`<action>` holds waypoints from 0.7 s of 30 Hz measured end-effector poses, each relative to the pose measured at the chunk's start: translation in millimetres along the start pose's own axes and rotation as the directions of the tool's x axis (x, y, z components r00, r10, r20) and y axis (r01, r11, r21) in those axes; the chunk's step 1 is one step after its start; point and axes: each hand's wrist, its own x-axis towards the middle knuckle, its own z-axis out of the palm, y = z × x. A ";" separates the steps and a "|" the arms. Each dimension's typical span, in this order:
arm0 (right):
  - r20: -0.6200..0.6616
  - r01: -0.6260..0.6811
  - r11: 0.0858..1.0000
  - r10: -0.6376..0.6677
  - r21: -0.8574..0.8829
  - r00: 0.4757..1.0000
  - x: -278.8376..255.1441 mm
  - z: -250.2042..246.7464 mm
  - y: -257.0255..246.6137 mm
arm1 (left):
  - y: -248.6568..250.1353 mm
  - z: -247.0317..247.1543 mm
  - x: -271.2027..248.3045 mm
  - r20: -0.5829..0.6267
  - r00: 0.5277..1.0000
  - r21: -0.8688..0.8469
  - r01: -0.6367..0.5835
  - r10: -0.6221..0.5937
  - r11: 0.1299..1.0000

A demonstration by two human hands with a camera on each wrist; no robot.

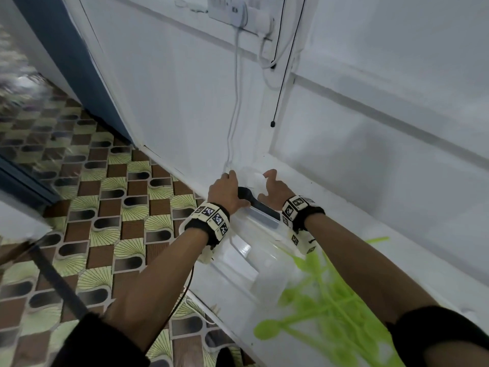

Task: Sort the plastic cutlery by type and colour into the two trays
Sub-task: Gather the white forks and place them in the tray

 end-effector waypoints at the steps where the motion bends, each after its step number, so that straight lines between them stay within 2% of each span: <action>1: 0.005 -0.004 1.000 0.004 -0.006 1.000 1.8 2.2 -0.1 | 0.8 -0.8 0.6 -0.001 1.000 0.006 -0.001 0.001 1.000; 6: 0.033 -0.031 0.997 0.033 -0.064 0.999 5.5 15.3 1.6 | 2.7 1.2 -2.6 -0.034 0.999 0.034 -0.014 0.015 0.999; 11: 0.029 -0.029 0.986 0.034 -0.167 0.999 8.5 15.4 4.2 | -1.6 3.8 -1.9 -0.032 0.999 -0.042 -0.012 0.011 0.999; 15: 0.063 -0.050 0.989 0.059 -0.140 0.996 7.7 10.8 3.9 | -1.7 7.0 -4.1 -0.057 0.998 -0.060 -0.016 0.013 0.998; 18: 0.100 0.000 0.979 0.020 -0.203 0.995 7.3 8.4 2.7 | -1.2 7.1 -4.9 -0.064 0.998 -0.054 -0.014 0.010 0.998; 21: 0.068 0.017 0.970 -0.001 -0.241 0.998 9.5 7.9 3.1 | -2.1 7.3 -5.8 -0.060 0.998 -0.054 -0.013 0.010 0.998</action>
